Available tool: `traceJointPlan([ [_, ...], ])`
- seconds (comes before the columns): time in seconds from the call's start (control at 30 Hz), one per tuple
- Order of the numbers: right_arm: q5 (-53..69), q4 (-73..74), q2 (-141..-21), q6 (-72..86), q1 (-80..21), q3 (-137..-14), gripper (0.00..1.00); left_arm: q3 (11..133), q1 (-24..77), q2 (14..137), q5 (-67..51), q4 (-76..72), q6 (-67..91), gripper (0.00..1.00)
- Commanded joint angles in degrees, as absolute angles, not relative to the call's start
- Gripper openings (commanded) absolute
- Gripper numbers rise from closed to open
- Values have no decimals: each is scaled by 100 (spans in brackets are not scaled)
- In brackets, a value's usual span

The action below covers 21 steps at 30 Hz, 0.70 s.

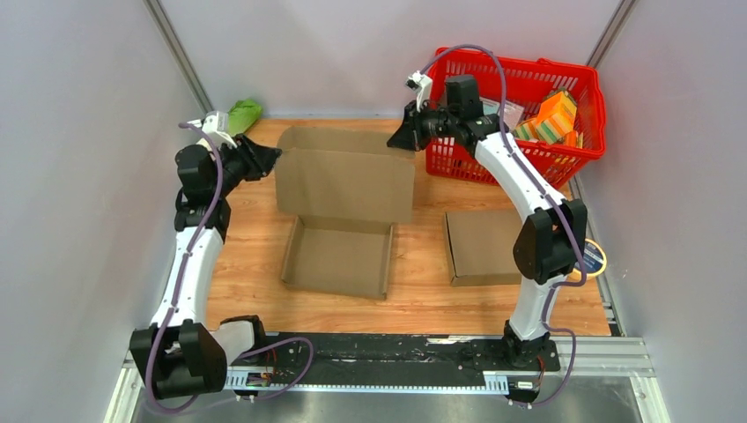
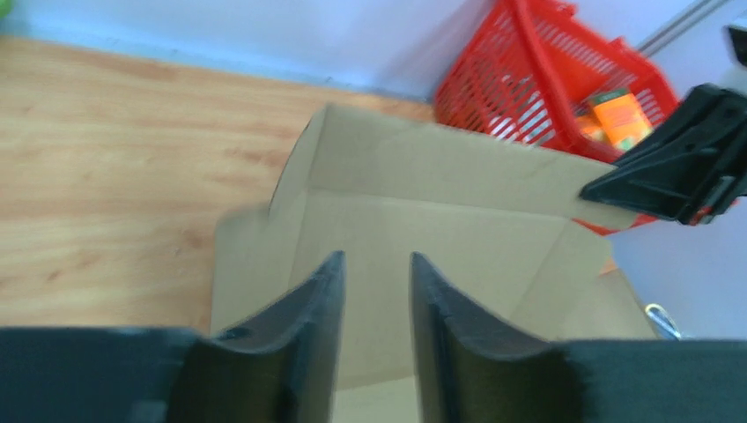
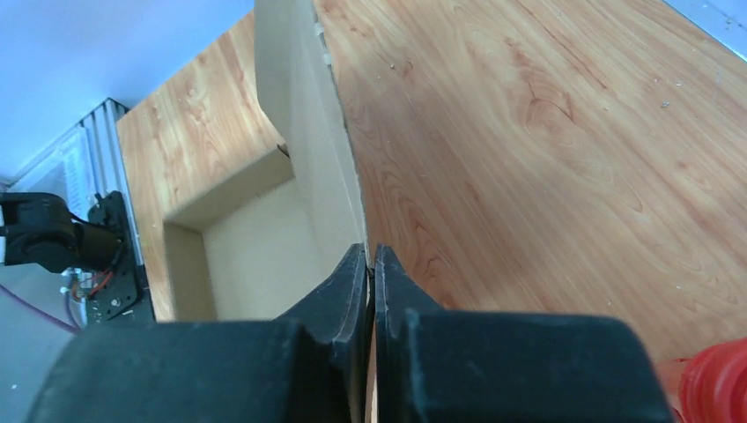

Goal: Fold the paper box

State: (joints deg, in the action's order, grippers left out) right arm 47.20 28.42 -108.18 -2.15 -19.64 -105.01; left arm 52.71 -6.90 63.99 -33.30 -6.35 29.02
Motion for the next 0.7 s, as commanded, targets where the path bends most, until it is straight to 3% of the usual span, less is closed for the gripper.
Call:
traceJointPlan([
  [0.0, 4271, 2398, -10309, -650, -2039, -10371, 4, 5310, -957, 5584, -2638, 729, 2619, 50],
  [0.07, 4402, 2592, -10344, -877, -2039, -10581, 3, 4942, -1011, 5240, -2444, 1009, 2489, 56],
  [0.1, 4482, 2715, -10353, -940, -2048, -10608, 3, 4861, -1011, 4969, -2217, 1133, 2418, 68],
  [0.17, 4631, 2751, -10336, -1063, -2039, -10600, 0, 4651, -1011, 4861, -2153, 1213, 2251, 72],
  [0.23, 4684, 2515, -10240, -1195, -2039, -10381, 0, 4675, -1019, 5061, -2074, 1335, 2258, 71],
  [0.33, 4869, 2215, -10169, -1371, -2048, -10178, 0, 4877, -1107, 5834, -2933, 873, 2338, 66],
  [0.67, 5388, 2777, -10687, -1652, -2039, -11092, 0, 5808, -1143, 7540, -3680, -440, 898, 69],
])
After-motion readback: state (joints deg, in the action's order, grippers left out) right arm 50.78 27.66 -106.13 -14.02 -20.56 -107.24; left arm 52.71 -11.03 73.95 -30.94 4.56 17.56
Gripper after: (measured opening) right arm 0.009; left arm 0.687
